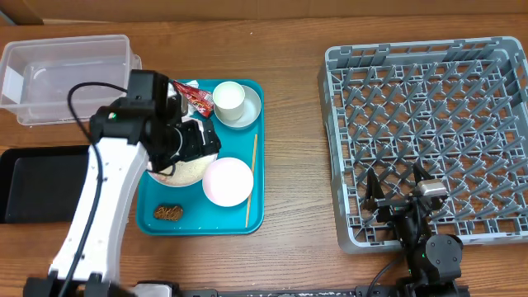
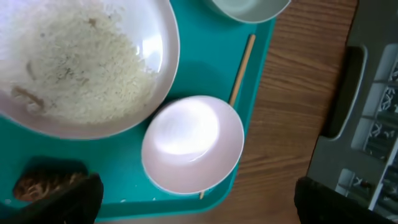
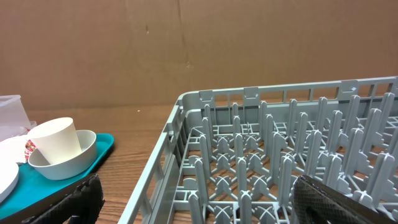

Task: Sort waste into correct bins and load items into the dishwasher
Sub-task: 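Lower the left gripper and grasp the rim of the pink rice plate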

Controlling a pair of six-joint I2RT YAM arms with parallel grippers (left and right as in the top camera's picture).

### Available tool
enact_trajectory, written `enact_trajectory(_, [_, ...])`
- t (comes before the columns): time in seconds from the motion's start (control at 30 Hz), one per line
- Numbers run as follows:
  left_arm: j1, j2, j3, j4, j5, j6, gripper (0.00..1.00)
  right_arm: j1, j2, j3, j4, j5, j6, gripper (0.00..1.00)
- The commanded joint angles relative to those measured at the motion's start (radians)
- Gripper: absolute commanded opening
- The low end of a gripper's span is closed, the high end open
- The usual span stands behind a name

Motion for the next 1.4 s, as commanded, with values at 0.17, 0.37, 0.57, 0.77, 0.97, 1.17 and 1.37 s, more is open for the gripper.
enact_trajectory(0.17, [-0.014,0.147,0.016,0.151,-0.013,-0.114,0.88,-0.001,-0.011,-0.011,0.008,0.006,-0.006,1.00])
enact_trajectory(0.37, [-0.093,0.242,0.016,0.179,-0.241,-0.126,0.76,-0.001,-0.011,-0.011,0.008,0.006,-0.006,1.00])
enact_trajectory(0.57, [-0.156,0.298,0.016,0.180,-0.298,-0.128,0.73,-0.001,-0.011,-0.011,0.008,0.006,-0.006,1.00])
enact_trajectory(0.77, [-0.157,0.385,0.015,0.181,-0.378,-0.205,0.73,-0.001,-0.011,-0.011,0.008,0.006,-0.006,1.00])
enact_trajectory(0.97, [-0.154,0.429,0.015,0.195,-0.377,-0.209,0.72,-0.001,-0.011,-0.011,0.008,0.006,-0.006,1.00])
enact_trajectory(1.17, [-0.154,0.431,0.004,0.232,-0.368,-0.212,0.68,-0.001,-0.011,-0.011,0.008,0.006,-0.006,1.00])
enact_trajectory(1.37, [-0.156,0.431,-0.035,0.274,-0.367,-0.229,0.58,-0.001,-0.011,-0.011,0.008,0.006,-0.006,1.00])
